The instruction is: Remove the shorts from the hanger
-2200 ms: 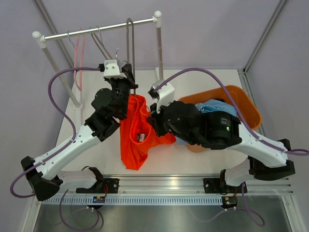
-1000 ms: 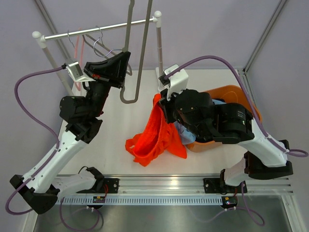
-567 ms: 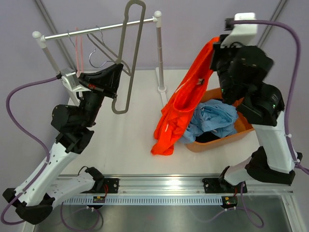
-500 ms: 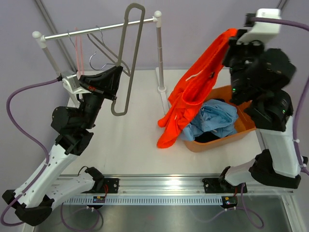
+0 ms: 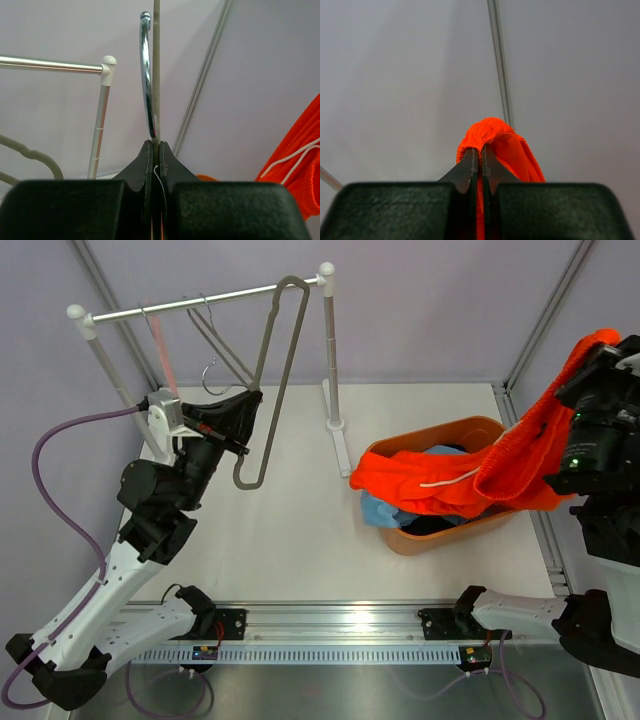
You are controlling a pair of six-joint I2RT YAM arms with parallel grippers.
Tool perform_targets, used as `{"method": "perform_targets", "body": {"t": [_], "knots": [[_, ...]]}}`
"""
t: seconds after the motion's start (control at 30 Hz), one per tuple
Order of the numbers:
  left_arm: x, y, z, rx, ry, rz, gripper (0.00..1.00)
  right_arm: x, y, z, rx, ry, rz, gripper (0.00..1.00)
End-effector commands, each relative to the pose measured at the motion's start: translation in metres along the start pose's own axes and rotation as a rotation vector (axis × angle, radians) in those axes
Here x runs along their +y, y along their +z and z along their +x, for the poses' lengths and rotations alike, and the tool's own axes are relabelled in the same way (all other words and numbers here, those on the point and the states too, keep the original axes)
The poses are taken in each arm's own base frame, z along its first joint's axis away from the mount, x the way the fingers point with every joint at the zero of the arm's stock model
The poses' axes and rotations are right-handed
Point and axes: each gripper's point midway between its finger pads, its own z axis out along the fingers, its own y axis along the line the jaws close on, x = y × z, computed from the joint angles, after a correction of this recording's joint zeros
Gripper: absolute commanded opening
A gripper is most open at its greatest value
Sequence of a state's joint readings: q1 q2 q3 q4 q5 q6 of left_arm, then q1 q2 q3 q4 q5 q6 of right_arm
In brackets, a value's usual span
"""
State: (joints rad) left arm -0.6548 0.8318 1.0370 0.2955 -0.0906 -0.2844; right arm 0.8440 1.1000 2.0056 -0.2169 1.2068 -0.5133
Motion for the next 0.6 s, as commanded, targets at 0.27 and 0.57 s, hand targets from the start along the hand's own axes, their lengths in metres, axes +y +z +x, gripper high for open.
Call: {"method": "perform_targets", "body": {"t": [0.27,0.57], "knots": [[-0.004,-0.005,-0.009,-0.016,0.01,0.02,0.0,0.087,0.034,0.103,0.205,-0.104,-0.149,0.0],[0.002,-0.009,0.002,0.021,0.023,-0.002,0.0,0.075,0.052,0.171,0.384,-0.024,-0.131,0.0]]}}
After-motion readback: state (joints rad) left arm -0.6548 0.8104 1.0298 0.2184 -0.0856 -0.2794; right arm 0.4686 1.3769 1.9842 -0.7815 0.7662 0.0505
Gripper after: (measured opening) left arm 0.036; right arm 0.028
